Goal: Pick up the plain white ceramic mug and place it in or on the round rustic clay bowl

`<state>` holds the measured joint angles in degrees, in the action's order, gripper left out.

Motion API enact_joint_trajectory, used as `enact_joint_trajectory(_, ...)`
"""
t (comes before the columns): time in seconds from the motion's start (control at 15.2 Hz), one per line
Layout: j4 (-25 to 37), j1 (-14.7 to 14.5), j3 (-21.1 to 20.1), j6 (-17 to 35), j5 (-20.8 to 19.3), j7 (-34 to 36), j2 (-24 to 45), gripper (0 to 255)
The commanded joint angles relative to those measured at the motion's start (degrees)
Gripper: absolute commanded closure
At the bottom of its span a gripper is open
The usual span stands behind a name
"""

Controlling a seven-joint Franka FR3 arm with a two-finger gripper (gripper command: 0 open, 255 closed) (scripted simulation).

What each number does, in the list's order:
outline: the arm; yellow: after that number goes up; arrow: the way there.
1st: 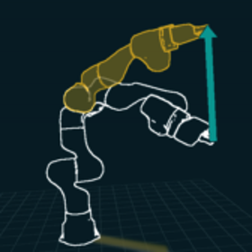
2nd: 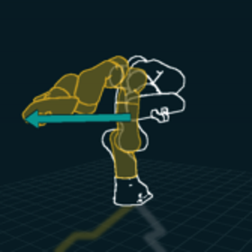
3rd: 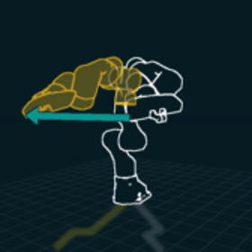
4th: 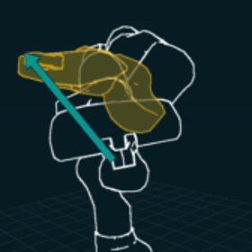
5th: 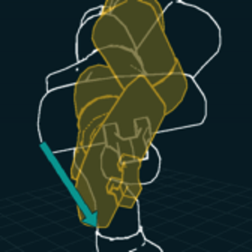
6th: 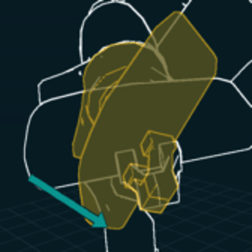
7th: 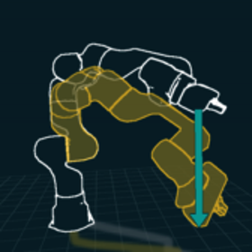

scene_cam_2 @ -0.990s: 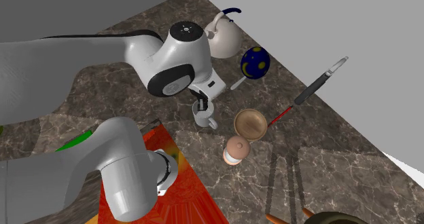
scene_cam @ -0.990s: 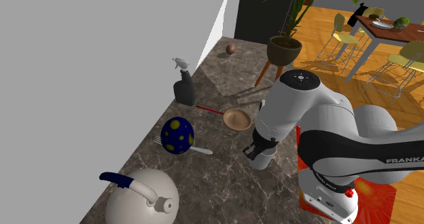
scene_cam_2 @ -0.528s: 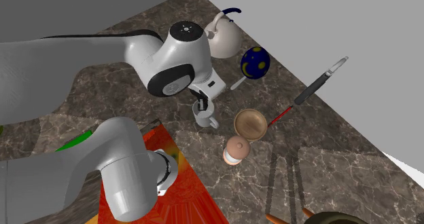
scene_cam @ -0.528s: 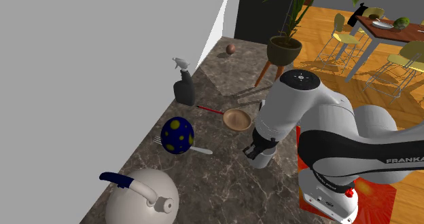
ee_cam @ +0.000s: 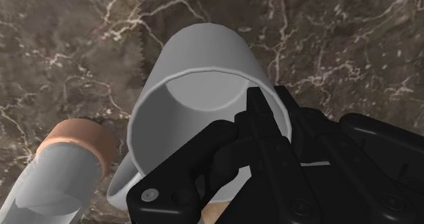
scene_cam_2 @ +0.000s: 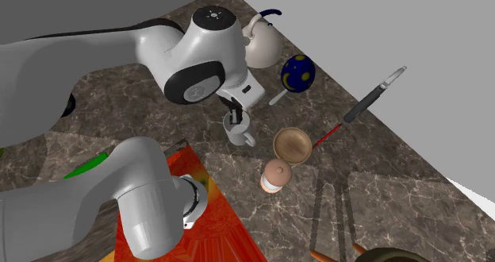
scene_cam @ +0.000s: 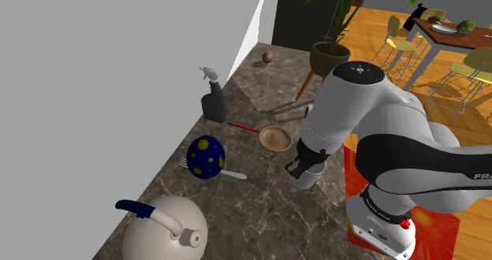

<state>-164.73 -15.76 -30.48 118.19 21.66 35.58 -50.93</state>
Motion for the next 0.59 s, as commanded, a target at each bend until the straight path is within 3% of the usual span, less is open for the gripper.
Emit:
enact_joint_trajectory(0.0,1.05,0.21,0.63,-1.72,-0.58,-0.06,-0.67,255)
enact_joint_trajectory(0.53,5.99,1.02,3.22,-8.79,-2.91,-0.21,-2.91,255)
